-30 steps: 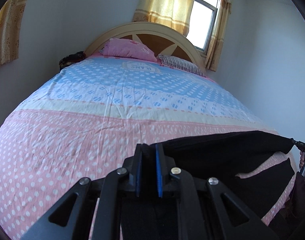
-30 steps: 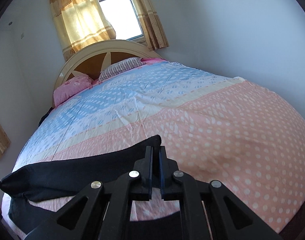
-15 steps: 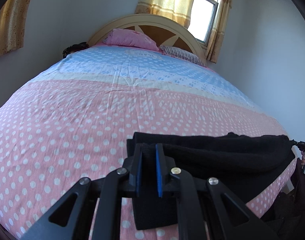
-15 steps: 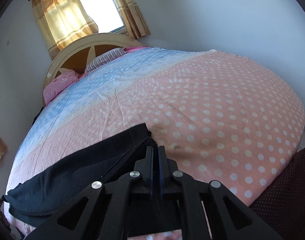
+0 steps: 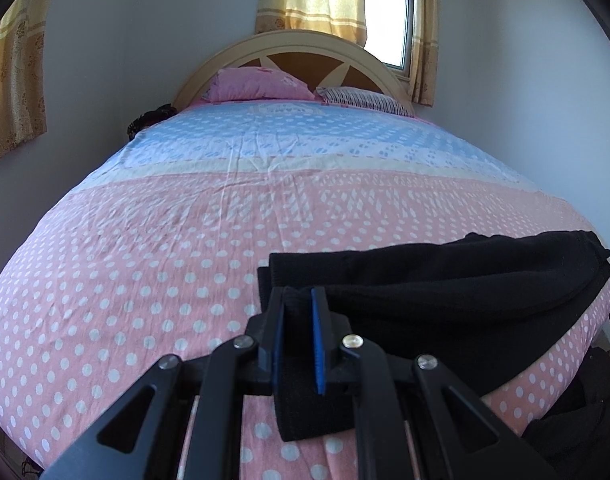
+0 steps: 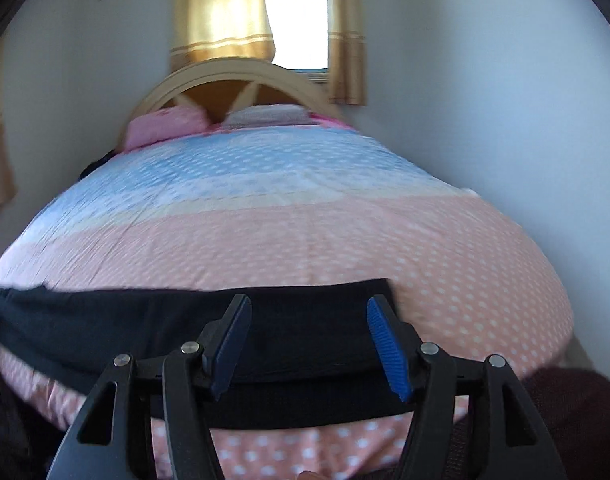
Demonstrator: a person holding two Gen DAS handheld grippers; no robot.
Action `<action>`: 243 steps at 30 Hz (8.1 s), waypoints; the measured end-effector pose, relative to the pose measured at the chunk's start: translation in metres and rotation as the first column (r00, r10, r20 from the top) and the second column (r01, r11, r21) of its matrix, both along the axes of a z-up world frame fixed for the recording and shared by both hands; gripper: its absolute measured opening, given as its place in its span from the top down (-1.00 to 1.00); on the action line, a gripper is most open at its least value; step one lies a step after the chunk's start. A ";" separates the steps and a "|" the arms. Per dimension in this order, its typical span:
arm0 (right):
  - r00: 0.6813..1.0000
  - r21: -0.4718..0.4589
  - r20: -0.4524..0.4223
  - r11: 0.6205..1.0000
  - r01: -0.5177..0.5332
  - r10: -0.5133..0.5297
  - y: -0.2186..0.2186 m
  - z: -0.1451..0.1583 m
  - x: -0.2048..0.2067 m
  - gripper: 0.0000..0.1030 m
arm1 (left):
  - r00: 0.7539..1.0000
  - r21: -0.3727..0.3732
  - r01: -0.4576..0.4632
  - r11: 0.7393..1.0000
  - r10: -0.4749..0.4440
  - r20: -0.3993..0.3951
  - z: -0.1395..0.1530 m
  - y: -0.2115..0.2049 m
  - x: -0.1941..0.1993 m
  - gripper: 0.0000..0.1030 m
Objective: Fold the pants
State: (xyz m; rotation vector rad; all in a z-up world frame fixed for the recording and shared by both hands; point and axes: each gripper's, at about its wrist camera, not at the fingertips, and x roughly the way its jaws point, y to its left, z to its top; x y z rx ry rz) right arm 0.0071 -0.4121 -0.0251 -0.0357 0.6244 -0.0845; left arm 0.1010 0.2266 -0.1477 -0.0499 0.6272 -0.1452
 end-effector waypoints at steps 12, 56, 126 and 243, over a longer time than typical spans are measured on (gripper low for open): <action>0.774 -0.165 -0.315 0.771 -0.615 0.549 0.249 -0.096 0.041 0.04 | 0.999 -0.013 -0.021 1.000 0.021 0.031 -0.001 -0.003 -0.009 0.74; 0.722 -0.046 -0.362 0.762 -0.646 0.590 0.243 -0.106 0.018 0.92 | 0.991 0.057 -0.125 0.991 0.127 -0.042 -0.018 0.058 -0.053 0.14; 0.648 0.745 -0.335 0.613 -0.262 0.684 0.375 -0.130 0.248 0.15 | 0.995 0.134 0.009 0.991 0.004 -0.096 -0.027 -0.066 0.013 -0.36; 0.962 0.600 -0.184 0.753 0.271 -0.200 -0.077 -0.077 -0.032 0.96 | 0.729 0.046 0.678 0.733 -0.664 -0.167 0.008 -0.387 -0.033 0.92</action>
